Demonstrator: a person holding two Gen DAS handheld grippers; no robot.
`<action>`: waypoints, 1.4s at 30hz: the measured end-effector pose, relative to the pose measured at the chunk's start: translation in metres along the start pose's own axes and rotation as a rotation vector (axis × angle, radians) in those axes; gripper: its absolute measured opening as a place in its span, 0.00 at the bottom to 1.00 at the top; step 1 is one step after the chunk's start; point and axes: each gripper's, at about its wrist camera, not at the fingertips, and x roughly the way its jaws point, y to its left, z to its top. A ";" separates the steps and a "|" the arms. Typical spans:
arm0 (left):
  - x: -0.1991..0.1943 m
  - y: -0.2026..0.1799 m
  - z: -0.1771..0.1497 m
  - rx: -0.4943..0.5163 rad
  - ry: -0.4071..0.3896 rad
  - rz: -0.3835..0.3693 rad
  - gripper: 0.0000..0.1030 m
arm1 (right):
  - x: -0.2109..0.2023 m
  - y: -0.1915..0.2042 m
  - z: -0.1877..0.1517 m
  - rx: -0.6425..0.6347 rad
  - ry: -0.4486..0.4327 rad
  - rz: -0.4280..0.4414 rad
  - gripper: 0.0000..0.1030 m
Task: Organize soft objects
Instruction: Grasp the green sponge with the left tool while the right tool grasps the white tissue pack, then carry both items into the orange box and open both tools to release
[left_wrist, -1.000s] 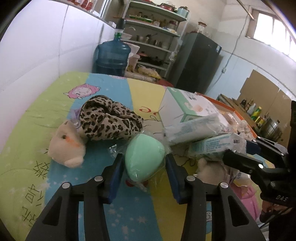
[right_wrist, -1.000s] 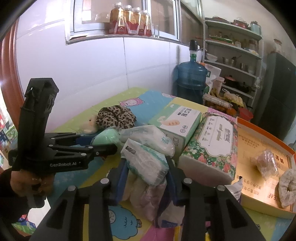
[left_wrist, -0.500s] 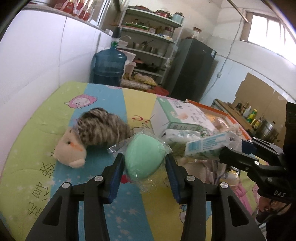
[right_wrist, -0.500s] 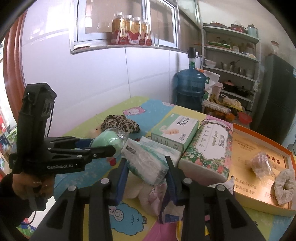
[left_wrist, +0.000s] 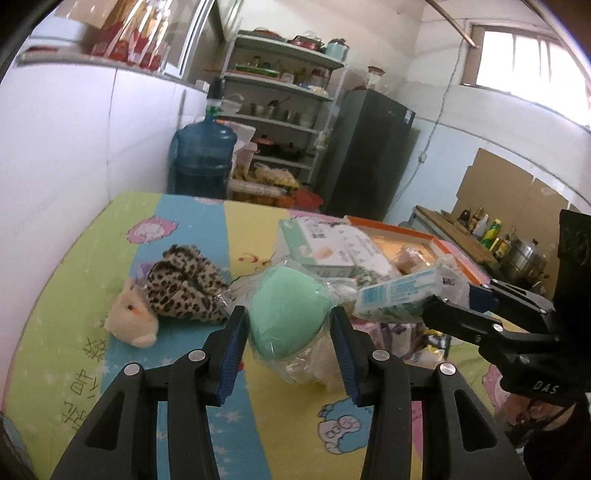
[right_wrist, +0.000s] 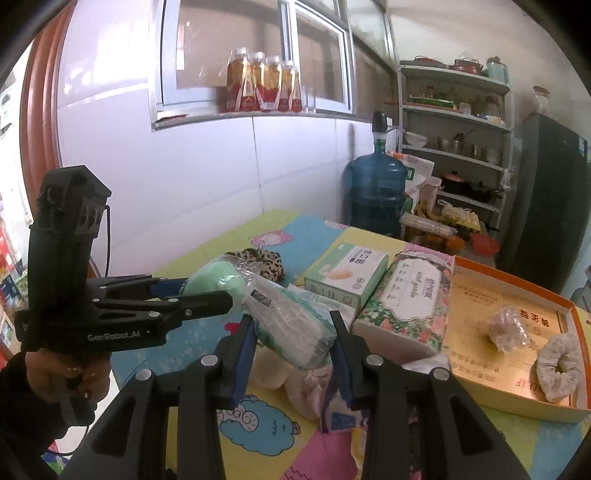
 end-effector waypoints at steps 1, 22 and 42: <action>-0.002 -0.002 0.000 0.006 -0.009 0.004 0.45 | -0.003 -0.001 0.000 0.003 -0.007 -0.004 0.37; 0.009 -0.084 0.025 0.113 -0.057 -0.060 0.46 | -0.062 -0.051 -0.015 0.112 -0.111 -0.081 0.37; 0.056 -0.160 0.045 0.178 -0.034 -0.132 0.46 | -0.097 -0.123 -0.036 0.228 -0.181 -0.151 0.37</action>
